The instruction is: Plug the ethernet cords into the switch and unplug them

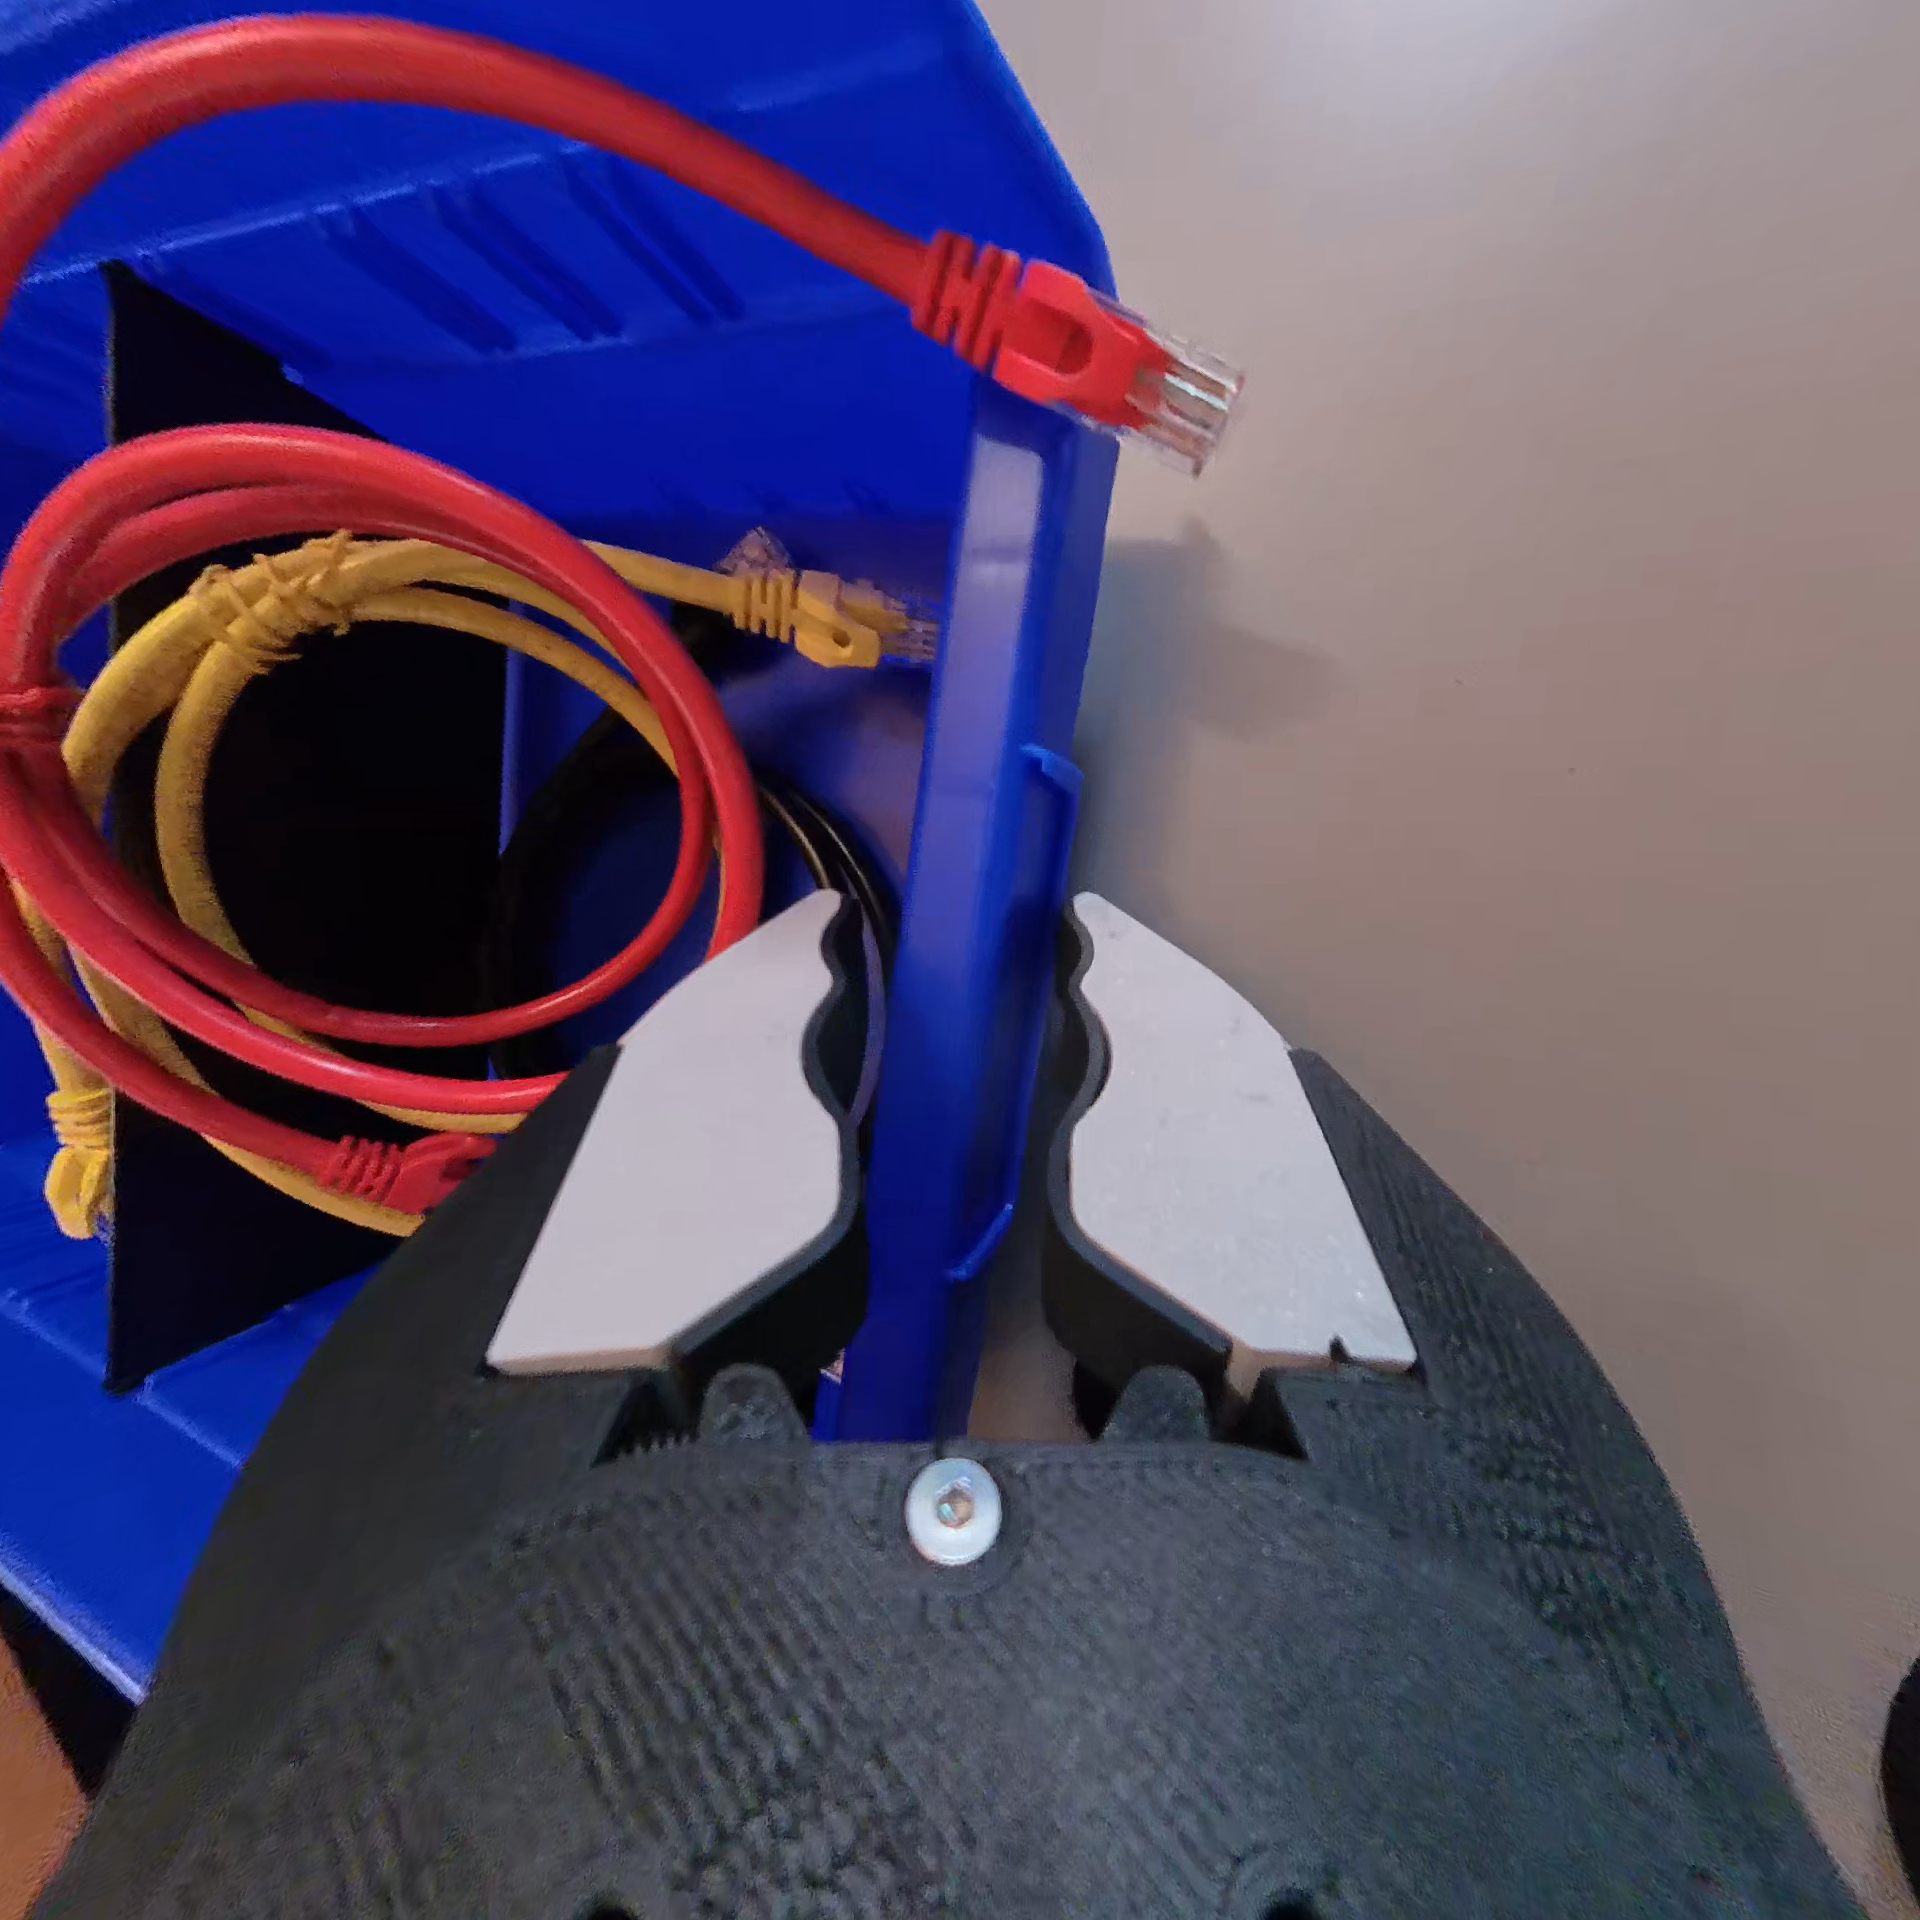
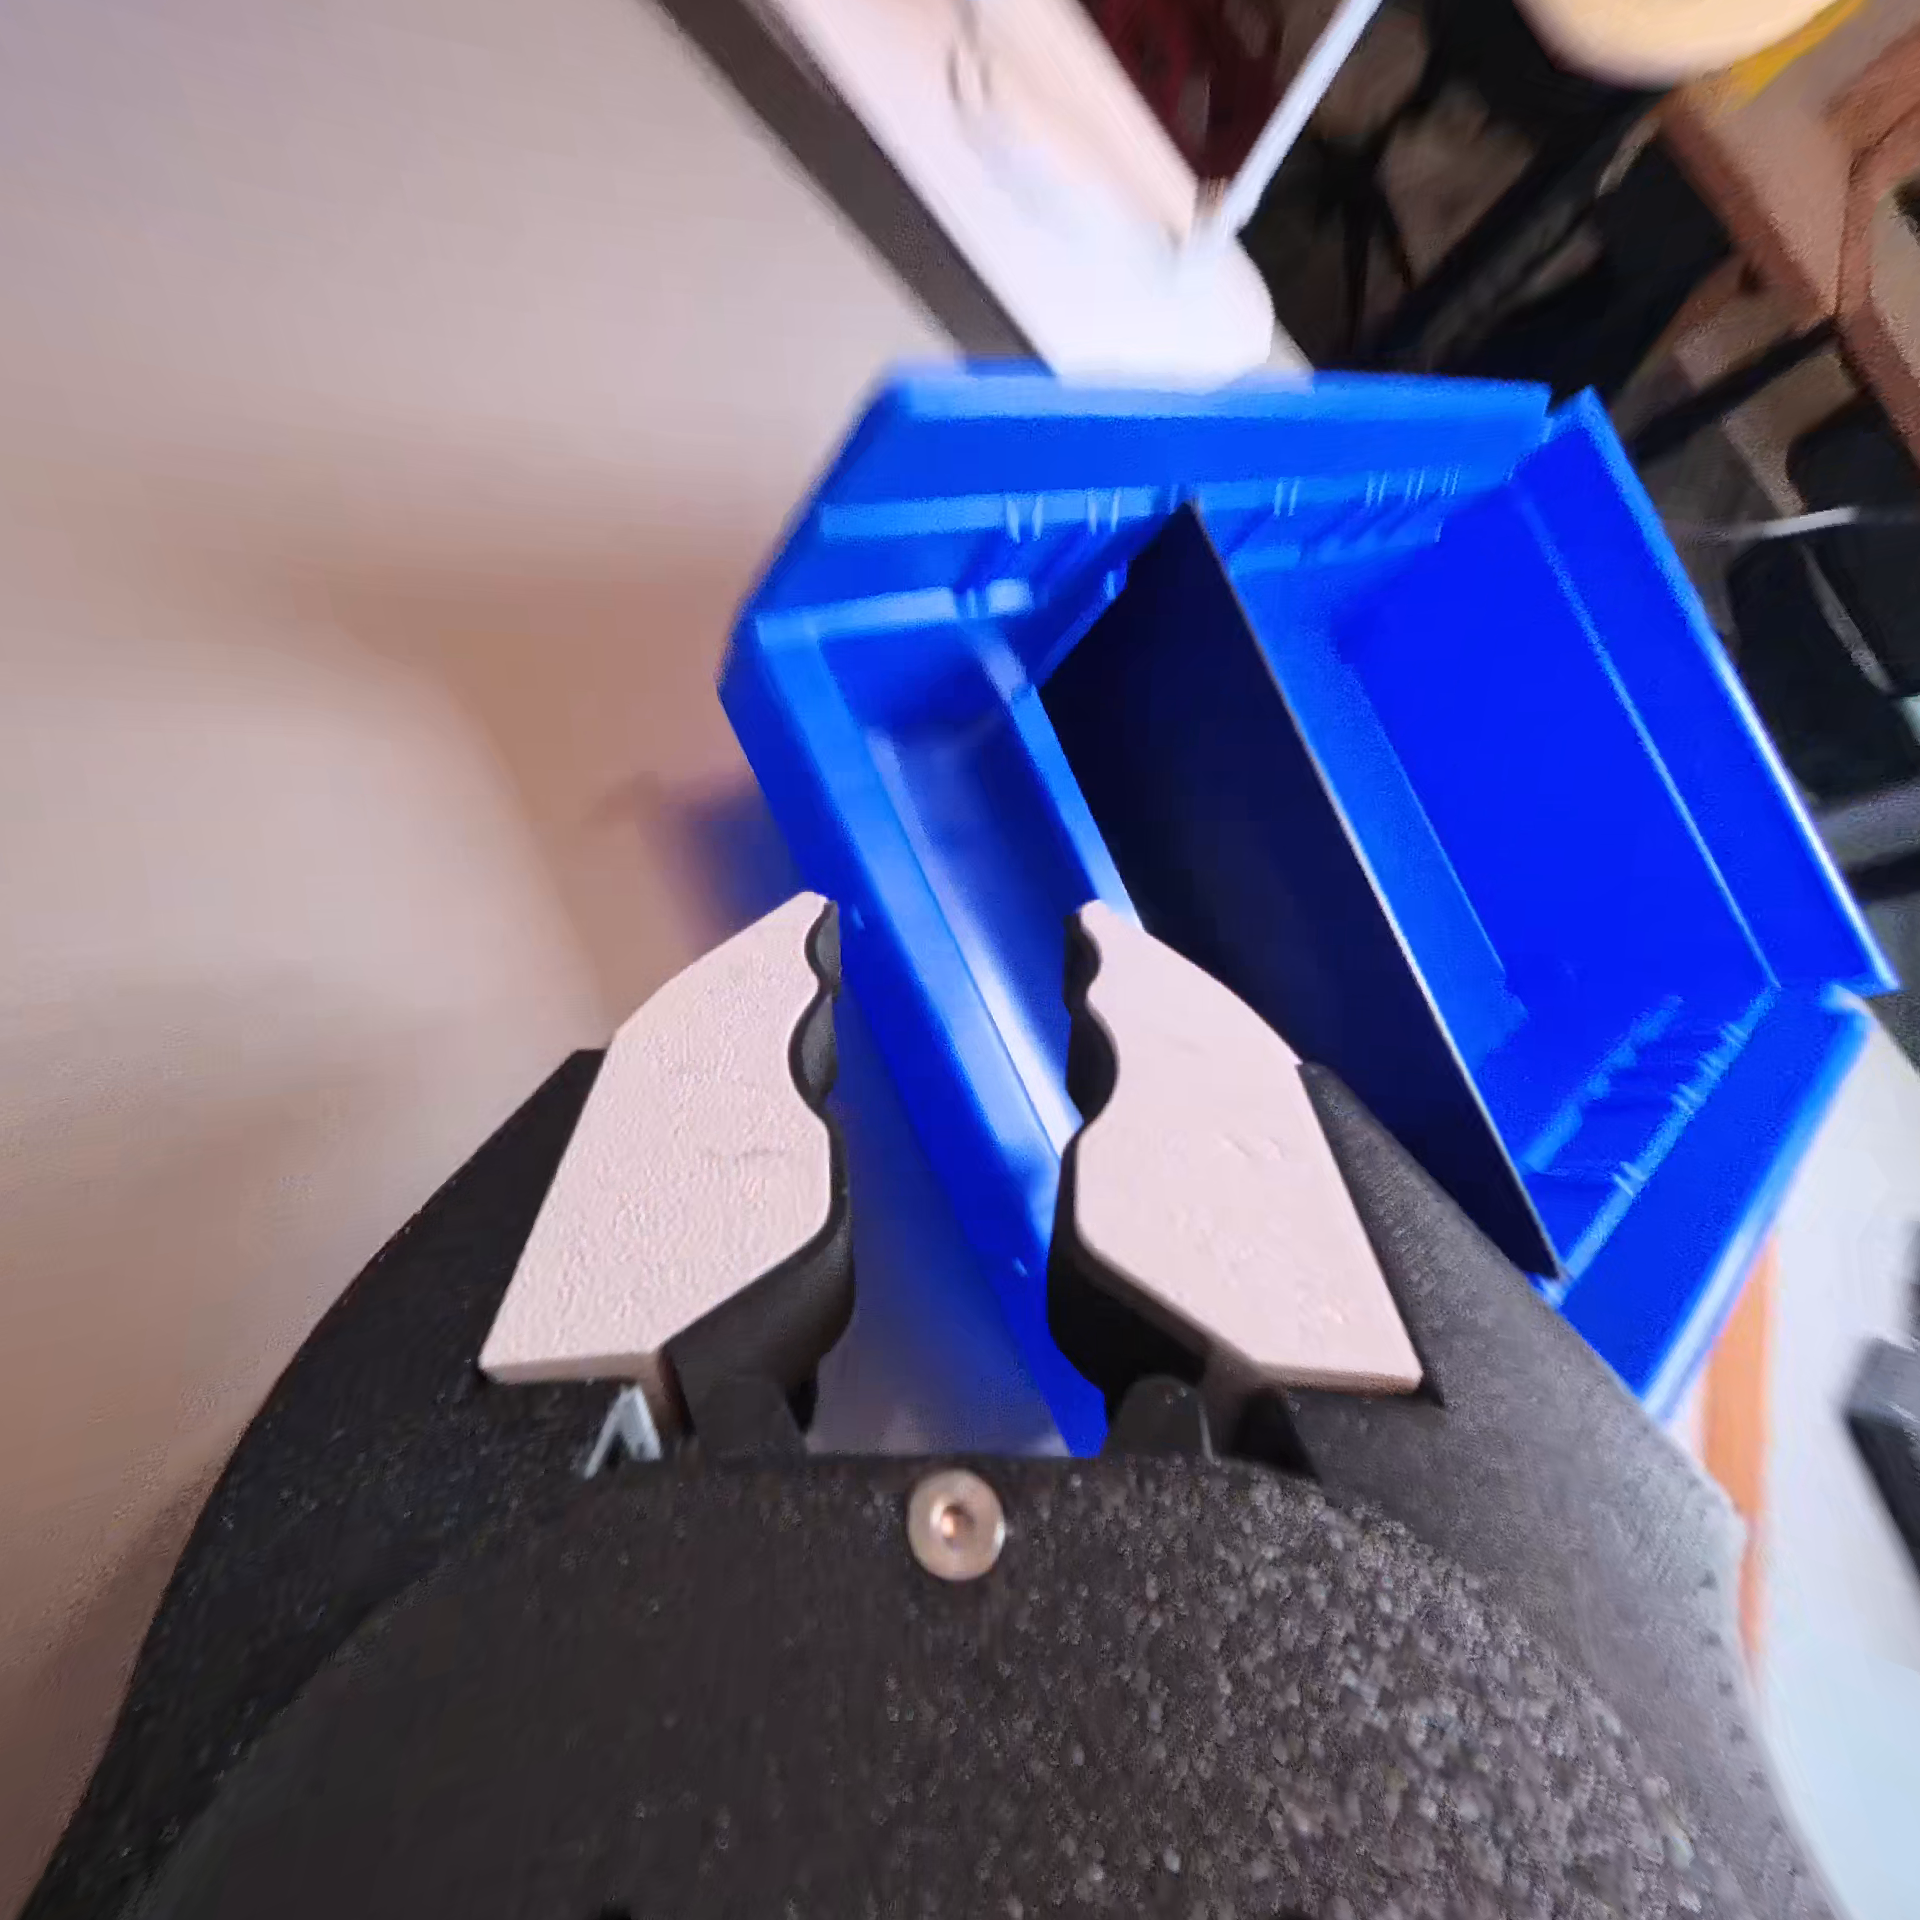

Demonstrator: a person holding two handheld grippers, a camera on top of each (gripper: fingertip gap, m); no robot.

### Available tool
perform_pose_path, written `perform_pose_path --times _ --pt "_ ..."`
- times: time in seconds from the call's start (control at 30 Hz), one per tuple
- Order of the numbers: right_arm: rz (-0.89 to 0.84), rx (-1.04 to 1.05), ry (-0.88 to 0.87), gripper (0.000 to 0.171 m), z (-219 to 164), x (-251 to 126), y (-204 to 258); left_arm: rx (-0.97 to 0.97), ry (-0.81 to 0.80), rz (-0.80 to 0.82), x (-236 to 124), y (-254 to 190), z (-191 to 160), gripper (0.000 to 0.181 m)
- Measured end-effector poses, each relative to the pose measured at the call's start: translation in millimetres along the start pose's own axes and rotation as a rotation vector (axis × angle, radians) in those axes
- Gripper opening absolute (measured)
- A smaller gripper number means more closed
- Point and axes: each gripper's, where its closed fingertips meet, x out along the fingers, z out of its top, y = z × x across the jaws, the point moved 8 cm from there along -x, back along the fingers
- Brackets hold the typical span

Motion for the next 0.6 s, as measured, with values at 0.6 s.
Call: perform_pose_path --times 0.6 --pt "0.247 0.242 -0.586 0.039 35.9 -25.8 30.5 -0.329 -0.007 -0.049 -62.4 195.5 26.1 0.038"
